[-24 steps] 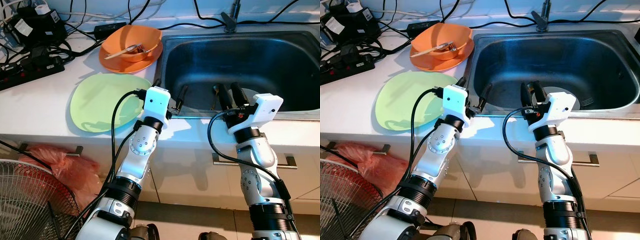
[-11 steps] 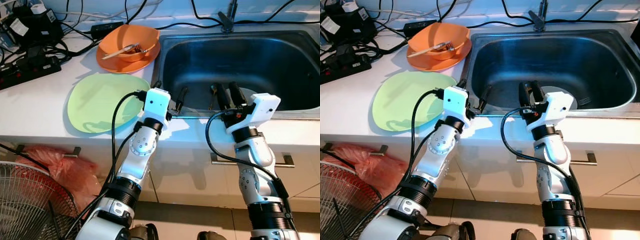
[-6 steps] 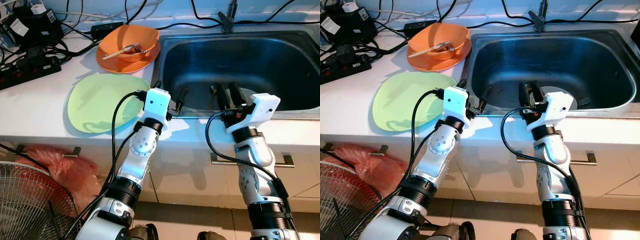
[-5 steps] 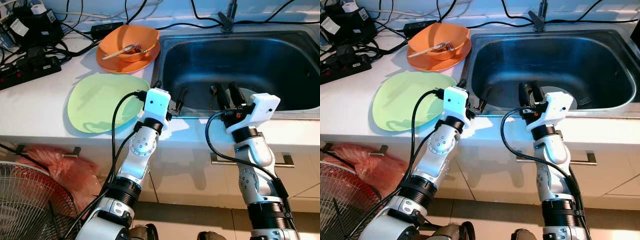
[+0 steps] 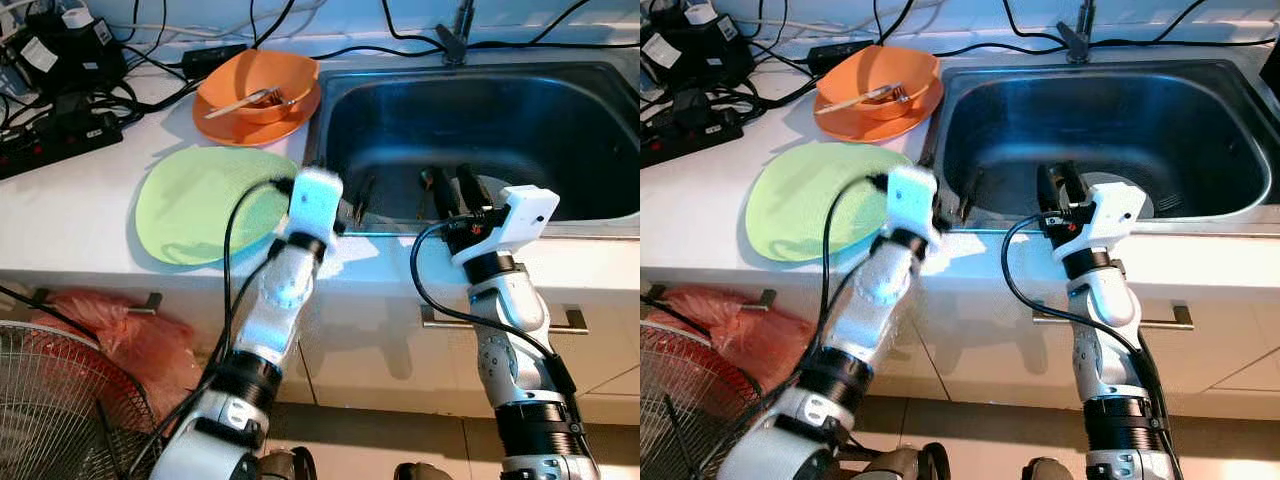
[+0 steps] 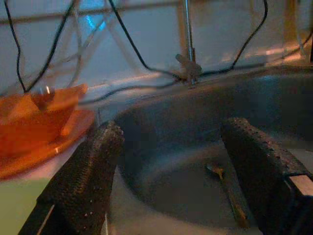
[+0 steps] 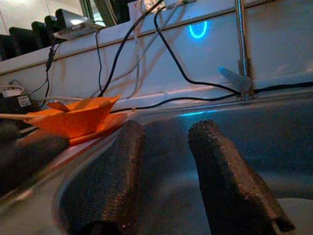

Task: Kitchen organization

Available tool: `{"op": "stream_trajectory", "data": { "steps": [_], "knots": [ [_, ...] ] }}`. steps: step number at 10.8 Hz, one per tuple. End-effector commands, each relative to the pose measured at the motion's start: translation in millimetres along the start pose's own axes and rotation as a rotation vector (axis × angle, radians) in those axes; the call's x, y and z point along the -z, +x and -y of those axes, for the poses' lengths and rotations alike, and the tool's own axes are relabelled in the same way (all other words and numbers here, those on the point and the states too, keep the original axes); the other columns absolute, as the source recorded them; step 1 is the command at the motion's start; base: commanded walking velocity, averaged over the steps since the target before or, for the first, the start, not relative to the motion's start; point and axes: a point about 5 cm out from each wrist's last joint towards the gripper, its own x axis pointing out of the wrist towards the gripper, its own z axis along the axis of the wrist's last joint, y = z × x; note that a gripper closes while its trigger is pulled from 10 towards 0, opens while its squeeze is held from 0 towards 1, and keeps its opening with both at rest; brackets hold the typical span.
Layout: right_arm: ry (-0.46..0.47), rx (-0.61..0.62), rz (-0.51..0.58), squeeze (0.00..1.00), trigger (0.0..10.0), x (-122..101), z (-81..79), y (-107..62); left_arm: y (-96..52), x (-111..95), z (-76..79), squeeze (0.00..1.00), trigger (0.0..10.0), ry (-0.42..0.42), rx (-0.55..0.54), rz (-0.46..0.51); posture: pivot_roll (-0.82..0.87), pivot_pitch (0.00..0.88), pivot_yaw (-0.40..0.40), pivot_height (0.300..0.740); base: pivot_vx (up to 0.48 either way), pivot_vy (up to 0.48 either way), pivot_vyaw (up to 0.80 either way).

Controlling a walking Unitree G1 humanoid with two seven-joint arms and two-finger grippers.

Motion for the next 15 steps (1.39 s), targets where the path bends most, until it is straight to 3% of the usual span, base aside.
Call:
{"op": "stream_trajectory", "data": {
  "steps": [1, 4, 14, 15],
  "knots": [
    [0.007, -0.008, -0.033, 0.00, 10.0, 6.3, -1.8, 0.4, 5.1, -12.8, -6.4, 0.00, 10.0, 0.003, -0.009, 0.040, -0.01, 0.123, 0.095, 0.740, 0.000, 0.000, 0.00],
    [0.012, -0.010, -0.038, 0.00, 10.0, 8.4, -3.4, 0.5, 9.3, -28.5, -23.9, 0.00, 10.0, 0.171, -0.025, 0.032, 0.00, 0.125, 0.097, 0.740, 0.000, 0.000, 0.00],
    [0.012, -0.010, -0.038, 0.00, 10.0, 8.4, -3.4, 0.5, 9.3, -28.5, -23.9, 0.00, 10.0, 0.171, -0.025, 0.032, 0.00, 0.125, 0.097, 0.740, 0.000, 0.000, 0.00],
    [0.012, -0.010, -0.038, 0.00, 10.0, 8.5, -3.3, 0.6, 8.6, -28.6, -25.0, 0.00, 10.0, 0.204, -0.022, 0.006, 0.00, 0.125, 0.097, 0.740, 0.000, 0.000, 0.00]
  ]
}}
